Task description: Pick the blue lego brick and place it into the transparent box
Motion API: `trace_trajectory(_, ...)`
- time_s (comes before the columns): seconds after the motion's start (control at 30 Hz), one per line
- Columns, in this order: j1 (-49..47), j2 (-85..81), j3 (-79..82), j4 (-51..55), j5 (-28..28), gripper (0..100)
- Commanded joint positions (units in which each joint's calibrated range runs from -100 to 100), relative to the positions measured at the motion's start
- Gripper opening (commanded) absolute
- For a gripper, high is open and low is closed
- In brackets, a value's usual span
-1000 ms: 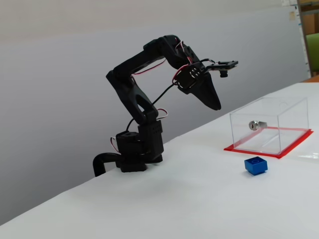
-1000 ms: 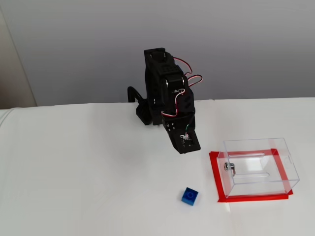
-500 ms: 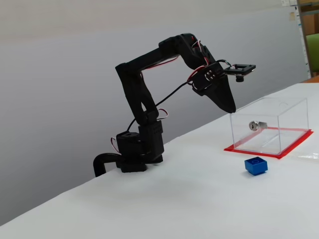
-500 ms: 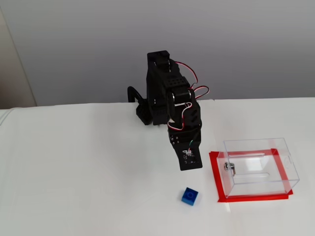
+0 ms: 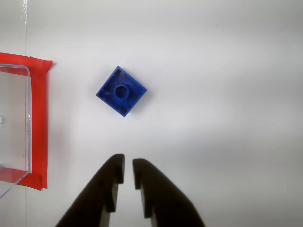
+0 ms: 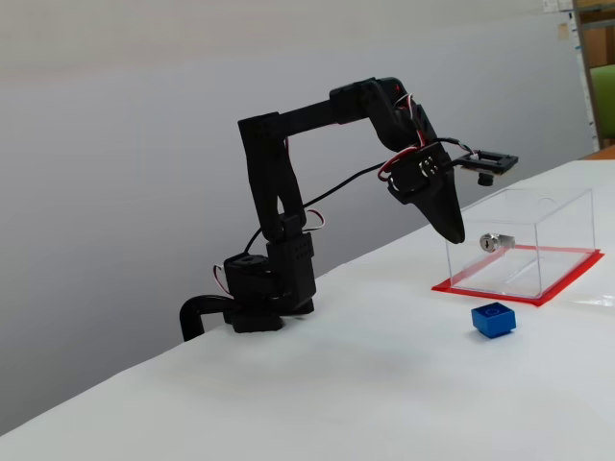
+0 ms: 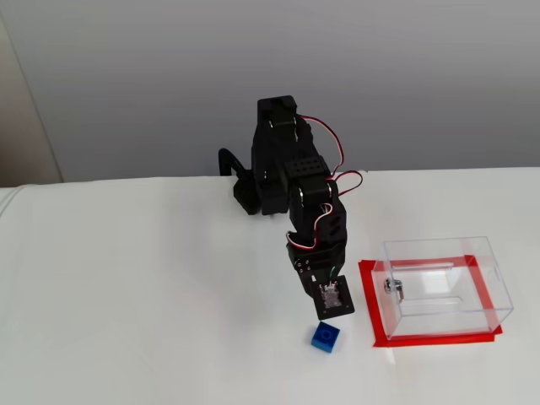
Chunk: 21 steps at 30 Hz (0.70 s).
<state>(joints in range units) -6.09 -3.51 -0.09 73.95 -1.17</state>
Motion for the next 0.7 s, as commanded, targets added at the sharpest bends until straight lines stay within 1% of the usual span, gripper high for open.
trace_trajectory(0.0, -0.1, 0.6, -4.1, 0.0, 0.0, 2)
trace_trajectory(0.13, -1.0, 2.7, -6.2, 0.5, 0.5, 2)
trace_trajectory(0.2, -0.9, 3.7, -7.9, 1.2, 2.0, 2)
trace_trajectory(0.4, 1.3, 7.1, -13.0, 3.2, 10.3, 2)
trace_trajectory(0.67, 5.4, 7.8, -13.5, 3.2, 21.4, 2)
